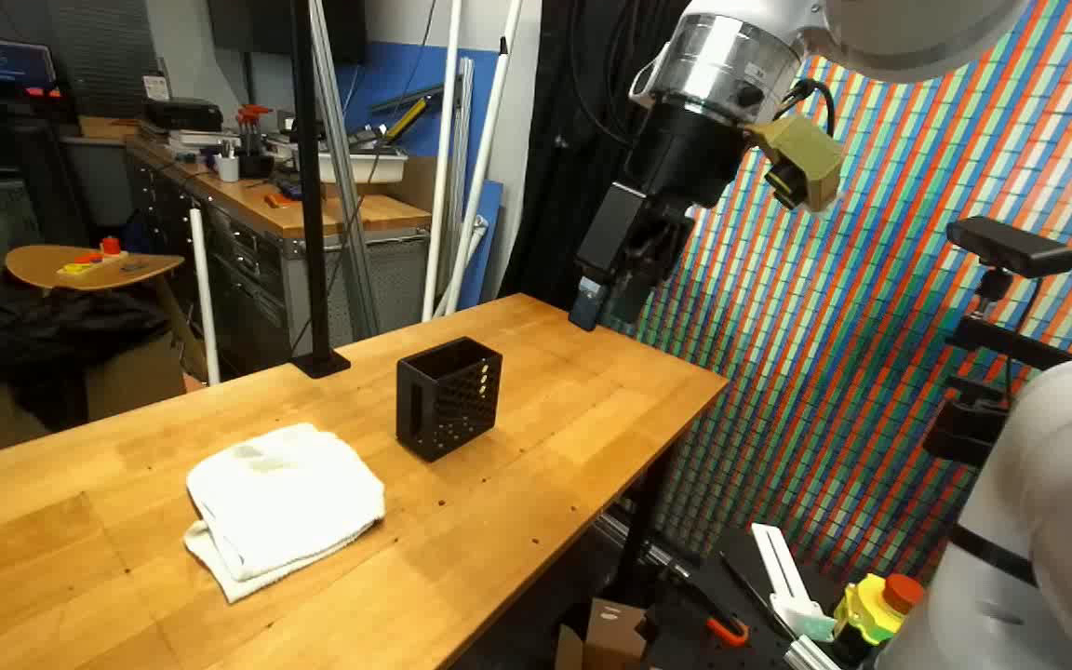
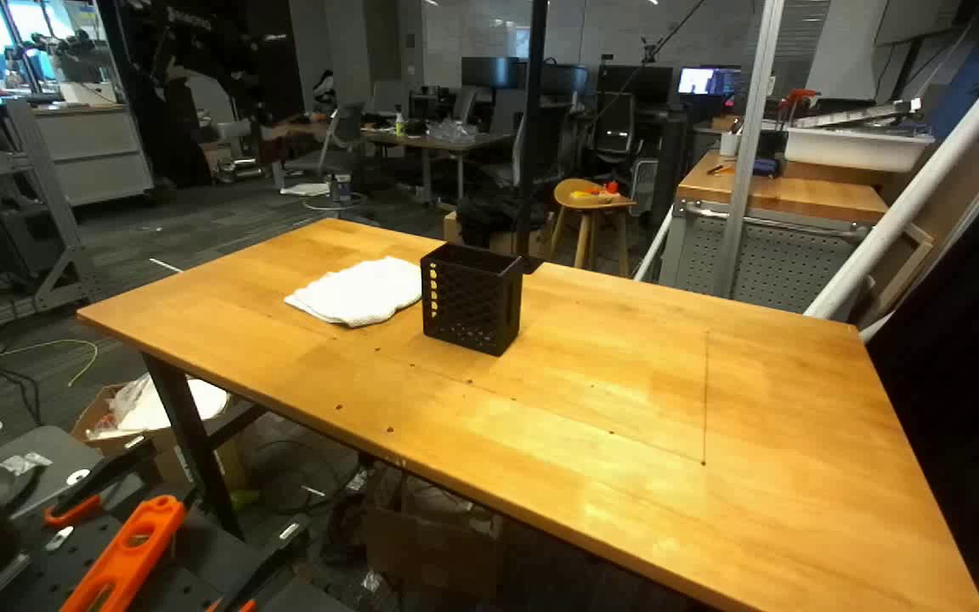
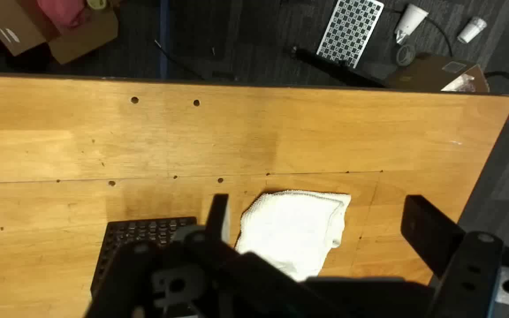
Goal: Put the white towel in the black box
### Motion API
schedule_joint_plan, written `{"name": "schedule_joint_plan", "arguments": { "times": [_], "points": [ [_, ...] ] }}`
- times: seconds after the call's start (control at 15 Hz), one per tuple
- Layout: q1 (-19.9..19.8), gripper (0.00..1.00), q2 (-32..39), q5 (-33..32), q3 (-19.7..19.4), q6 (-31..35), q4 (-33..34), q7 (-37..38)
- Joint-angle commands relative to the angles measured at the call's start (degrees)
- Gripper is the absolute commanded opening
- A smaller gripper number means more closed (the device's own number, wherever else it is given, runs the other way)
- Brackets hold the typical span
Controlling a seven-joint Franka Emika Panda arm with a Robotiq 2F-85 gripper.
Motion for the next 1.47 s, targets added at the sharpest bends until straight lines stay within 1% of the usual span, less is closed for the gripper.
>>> {"name": "schedule_joint_plan", "arguments": {
  "times": [0.0, 0.73, 0.93, 1.07, 1.33, 1.4],
  "points": [
    [-0.6, 1.0, 0.1, 0.4, 0.5, -0.2, 0.2, -0.4],
    [-0.6, 1.0, -0.1, 0.4, 0.5, -0.2, 0.3, -0.4],
    [0.5, 1.0, 2.3, 0.9, 0.6, 1.9, 0.9, -1.2],
    [1.5, 1.0, 4.9, 1.3, 0.9, 4.7, 1.8, -2.0],
    [2.9, 1.0, 11.7, 1.0, 2.6, 11.2, 4.4, -1.0],
    [2.8, 1.0, 13.7, 0.4, 3.7, 12.5, 5.4, -0.1]
  ]
}}
